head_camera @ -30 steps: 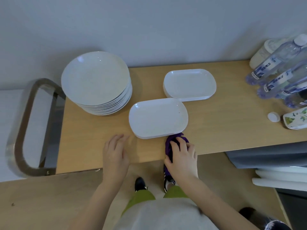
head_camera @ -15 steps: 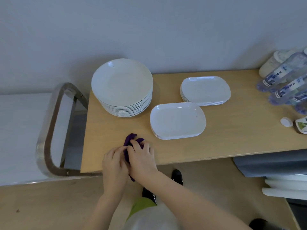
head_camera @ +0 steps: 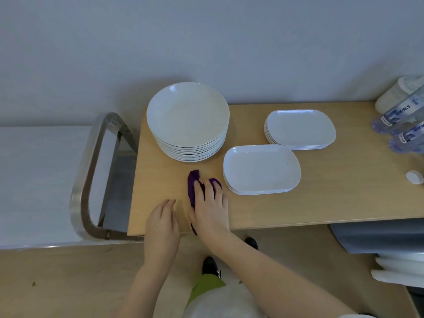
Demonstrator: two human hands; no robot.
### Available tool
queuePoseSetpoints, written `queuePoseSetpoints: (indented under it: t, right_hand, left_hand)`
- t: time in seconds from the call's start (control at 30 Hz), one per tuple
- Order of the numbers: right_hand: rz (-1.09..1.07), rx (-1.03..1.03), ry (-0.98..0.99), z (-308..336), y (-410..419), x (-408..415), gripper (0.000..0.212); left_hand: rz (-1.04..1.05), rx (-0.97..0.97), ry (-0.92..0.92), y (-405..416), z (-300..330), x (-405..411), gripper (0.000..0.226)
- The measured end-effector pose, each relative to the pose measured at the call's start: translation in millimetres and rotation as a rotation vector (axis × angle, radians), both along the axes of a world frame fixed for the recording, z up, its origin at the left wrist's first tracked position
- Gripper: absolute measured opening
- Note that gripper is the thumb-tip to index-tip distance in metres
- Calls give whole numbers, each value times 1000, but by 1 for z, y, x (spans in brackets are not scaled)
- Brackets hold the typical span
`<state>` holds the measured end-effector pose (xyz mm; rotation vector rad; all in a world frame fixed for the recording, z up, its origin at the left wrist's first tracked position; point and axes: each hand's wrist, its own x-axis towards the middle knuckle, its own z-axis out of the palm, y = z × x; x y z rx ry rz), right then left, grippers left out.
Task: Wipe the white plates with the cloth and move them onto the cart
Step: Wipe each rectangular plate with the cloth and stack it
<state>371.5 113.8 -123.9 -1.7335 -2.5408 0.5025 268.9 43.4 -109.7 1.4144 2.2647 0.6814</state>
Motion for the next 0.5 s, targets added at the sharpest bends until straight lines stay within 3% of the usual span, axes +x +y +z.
queuePoseSetpoints:
  t: [0.27,0.5]
  right_hand:
    - [485,9,5,-1,2,-16,50]
    - [472,69,-36,2,-2,49,47]
  left_hand:
    - [138,-3,47,11,4,-20,35]
    - [110,35,19,17,2,-4,35]
